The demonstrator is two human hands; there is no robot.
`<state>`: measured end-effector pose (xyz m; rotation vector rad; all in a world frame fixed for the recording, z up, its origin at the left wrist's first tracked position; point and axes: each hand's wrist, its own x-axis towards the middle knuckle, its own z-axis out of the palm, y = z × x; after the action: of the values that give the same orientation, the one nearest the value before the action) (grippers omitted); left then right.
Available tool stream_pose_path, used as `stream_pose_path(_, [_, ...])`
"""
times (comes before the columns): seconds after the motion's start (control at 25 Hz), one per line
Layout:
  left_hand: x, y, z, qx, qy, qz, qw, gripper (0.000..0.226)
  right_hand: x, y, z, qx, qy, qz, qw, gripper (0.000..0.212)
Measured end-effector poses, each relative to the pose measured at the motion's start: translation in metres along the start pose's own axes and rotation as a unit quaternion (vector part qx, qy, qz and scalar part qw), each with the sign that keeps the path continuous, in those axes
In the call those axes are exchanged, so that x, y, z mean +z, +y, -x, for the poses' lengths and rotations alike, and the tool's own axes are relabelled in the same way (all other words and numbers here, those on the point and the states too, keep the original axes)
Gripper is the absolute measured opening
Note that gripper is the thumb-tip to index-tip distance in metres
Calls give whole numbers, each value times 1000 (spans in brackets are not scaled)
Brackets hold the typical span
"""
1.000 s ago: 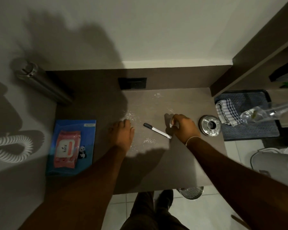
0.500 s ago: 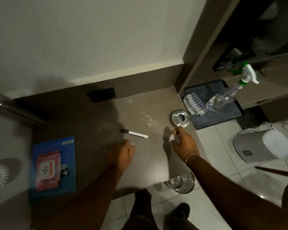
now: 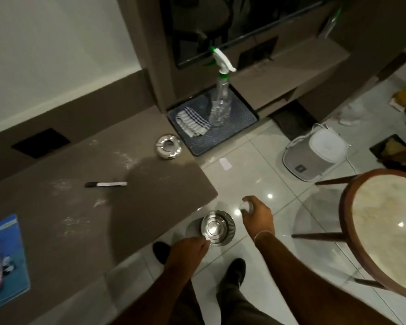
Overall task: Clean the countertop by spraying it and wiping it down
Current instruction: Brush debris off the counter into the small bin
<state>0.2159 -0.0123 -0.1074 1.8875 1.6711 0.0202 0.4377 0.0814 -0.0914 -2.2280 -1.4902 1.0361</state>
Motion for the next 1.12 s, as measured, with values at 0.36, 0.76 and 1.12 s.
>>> stream_pose_path(0.36, [145, 22, -70, -265, 65, 257, 927, 26, 86, 120, -44, 67, -73, -4, 995, 32])
stream_pose_path(0.76, [371, -93, -218, -432, -11, 389, 814, 8, 287, 255, -154, 260, -130, -59, 955, 34])
stream_pose_path(1.12, [372, -112, -287, -479, 1, 546, 687, 50, 317, 267, -202, 264, -215, -41, 939, 39])
